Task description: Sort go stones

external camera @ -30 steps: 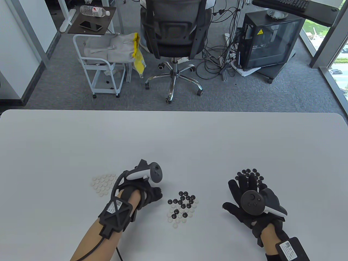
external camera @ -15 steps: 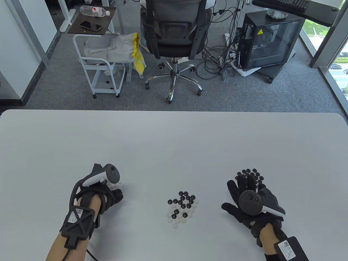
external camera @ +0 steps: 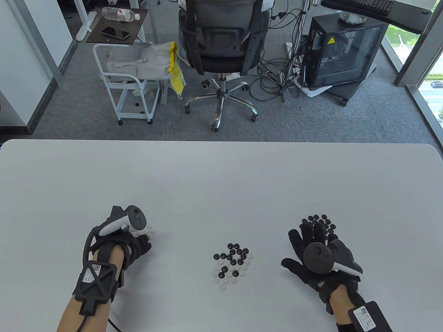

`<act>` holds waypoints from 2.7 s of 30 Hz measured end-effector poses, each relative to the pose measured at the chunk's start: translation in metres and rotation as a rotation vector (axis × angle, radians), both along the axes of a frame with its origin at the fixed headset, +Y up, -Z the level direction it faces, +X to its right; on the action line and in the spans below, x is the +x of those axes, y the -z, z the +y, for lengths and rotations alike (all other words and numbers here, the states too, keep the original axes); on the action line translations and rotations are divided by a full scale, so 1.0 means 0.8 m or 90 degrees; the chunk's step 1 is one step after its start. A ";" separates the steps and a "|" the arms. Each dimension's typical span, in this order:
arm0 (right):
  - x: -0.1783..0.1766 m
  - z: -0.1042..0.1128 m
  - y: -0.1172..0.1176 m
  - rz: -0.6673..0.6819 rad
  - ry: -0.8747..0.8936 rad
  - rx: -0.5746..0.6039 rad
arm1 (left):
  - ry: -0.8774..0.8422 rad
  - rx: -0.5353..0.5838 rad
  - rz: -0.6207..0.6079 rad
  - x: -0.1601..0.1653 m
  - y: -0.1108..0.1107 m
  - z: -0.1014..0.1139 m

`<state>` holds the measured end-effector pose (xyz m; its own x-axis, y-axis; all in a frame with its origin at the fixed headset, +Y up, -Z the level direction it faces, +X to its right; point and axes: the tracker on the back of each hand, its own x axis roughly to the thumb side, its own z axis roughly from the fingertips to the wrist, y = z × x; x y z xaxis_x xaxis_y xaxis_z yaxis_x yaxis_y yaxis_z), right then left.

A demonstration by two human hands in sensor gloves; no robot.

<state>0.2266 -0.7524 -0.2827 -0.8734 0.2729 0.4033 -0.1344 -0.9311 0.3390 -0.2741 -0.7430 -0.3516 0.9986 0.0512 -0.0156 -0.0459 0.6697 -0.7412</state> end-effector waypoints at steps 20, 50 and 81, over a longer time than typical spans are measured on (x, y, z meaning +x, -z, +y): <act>-0.001 0.000 -0.001 0.001 0.000 0.000 | -0.034 -0.015 -0.385 0.215 -0.073 -0.004; 0.003 -0.004 0.001 -0.008 -0.001 -0.010 | -0.005 -0.026 -0.025 -0.001 -0.014 -0.031; 0.001 -0.005 0.002 0.001 0.001 -0.009 | -0.002 0.510 -0.167 0.051 -0.106 0.123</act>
